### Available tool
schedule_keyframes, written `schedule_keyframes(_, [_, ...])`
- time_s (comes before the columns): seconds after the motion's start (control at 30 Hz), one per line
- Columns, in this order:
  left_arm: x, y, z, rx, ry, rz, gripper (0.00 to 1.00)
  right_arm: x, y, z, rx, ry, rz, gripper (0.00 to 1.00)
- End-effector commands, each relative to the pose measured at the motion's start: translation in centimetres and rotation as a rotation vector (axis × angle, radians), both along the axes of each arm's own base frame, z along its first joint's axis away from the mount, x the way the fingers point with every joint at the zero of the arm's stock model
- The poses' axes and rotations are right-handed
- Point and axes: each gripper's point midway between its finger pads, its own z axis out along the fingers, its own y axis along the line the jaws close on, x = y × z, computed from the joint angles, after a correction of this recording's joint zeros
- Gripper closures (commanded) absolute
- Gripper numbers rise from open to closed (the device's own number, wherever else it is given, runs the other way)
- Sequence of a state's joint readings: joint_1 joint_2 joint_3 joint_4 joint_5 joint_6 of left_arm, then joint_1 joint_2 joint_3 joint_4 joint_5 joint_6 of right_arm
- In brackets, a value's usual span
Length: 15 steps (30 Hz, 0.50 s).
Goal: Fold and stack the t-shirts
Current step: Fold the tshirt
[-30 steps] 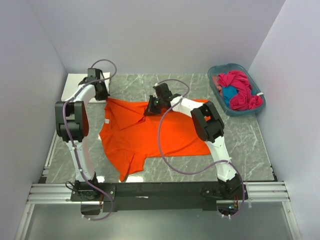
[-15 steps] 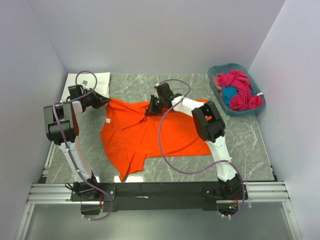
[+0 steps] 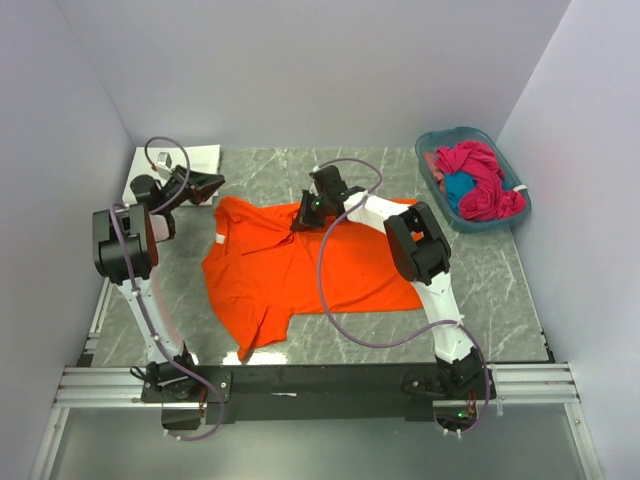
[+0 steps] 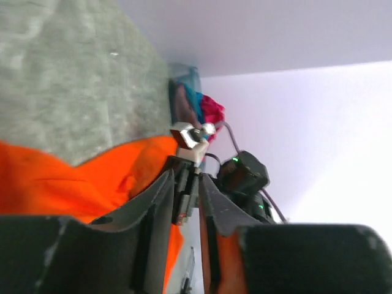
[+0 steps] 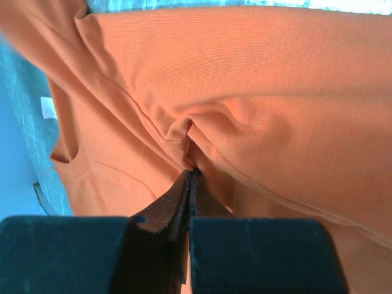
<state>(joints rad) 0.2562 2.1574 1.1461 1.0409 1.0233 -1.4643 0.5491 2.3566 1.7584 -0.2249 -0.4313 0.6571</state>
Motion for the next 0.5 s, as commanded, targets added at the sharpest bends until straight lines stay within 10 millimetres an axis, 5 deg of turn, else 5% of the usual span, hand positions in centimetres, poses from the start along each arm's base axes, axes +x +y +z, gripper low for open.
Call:
schedule_keyframes(0.0, [0.4,2.2,1.4,0.145,-0.108,0.101,0.71,-0.1,-2.1,-0.5,-0.070,0.010,-0.029,1.00])
schedule_keyframes(0.03, [0.3,2.5,0.8,0.180,0.011,0.124,0.67,0.0,-2.1,-0.5,-0.070,0.008,-0.030,1.00])
schedule_keyframes(0.23, [1.8,6.7,1.0,0.572,0.049,0.300,0.63,0.2,-2.2,-0.5,-0.069,0.009,-0.034,1.00])
schedule_keyframes(0.47, [1.5,6.6,-3.2,0.717,0.205,0.213,0.58,0.1,-2.2,-0.7,-0.073,0.012,-0.033,1.00])
